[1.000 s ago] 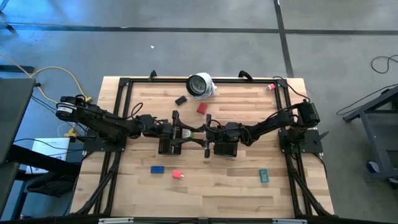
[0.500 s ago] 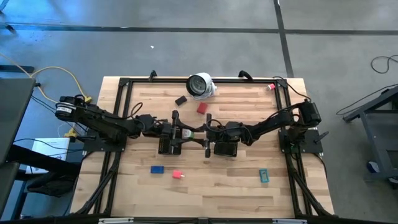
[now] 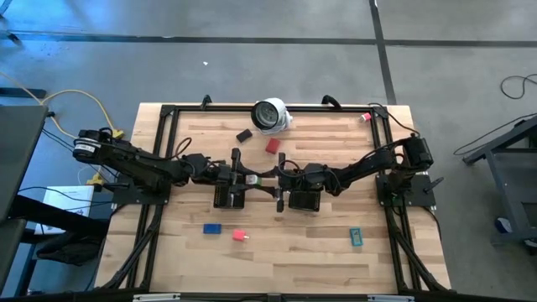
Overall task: Pick & Place Office items
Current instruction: Put the green charger adapter into the left black bin
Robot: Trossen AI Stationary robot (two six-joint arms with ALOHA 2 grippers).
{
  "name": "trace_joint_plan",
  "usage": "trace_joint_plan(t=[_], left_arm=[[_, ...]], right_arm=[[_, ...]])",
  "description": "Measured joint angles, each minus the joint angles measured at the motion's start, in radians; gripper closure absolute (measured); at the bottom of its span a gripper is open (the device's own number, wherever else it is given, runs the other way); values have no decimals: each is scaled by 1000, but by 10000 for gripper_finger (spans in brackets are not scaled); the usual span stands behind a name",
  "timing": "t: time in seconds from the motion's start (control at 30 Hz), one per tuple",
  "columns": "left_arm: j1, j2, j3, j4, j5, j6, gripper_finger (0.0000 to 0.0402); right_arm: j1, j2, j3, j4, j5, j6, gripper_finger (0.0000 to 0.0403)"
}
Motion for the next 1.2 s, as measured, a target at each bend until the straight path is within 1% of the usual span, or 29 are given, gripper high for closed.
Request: trace_joint_plan(t=[0.23,0.33,0.43,0.5,0.57,0.63,0.73,0.8,1.0,1.13,1.2], left_arm=[[0,-1,0,-5,0,5,274],[0,-8,-2,-12,-1,20,274],[0,-23,-2,-24,-2,33,274],[0,-47,-2,-48,-2,44,274],[0,-79,-2,-99,-5,47,274],[1,-110,-2,-148,-6,52,274],[0,-161,-3,-221,-5,54,274],[0,-195,-3,-296,-18,54,274],[0,-270,-2,-490,-84,46,274],[2,-283,-2,-565,-85,13,274],[11,-283,-2,-596,-85,7,274]], right_arm=[[0,0,0,0,0,-4,284],[0,-1,0,0,5,-8,245],[1,-14,0,-12,35,-8,196],[1,-39,0,-42,62,-10,174],[1,-72,0,-105,94,-10,157],[3,-106,0,-163,103,-9,147],[3,-163,1,-236,106,-10,139],[4,-207,2,-329,118,-17,138],[35,-309,0,-623,297,-6,140],[66,-362,0,-791,372,40,140],[82,-370,1,-846,413,71,141]])
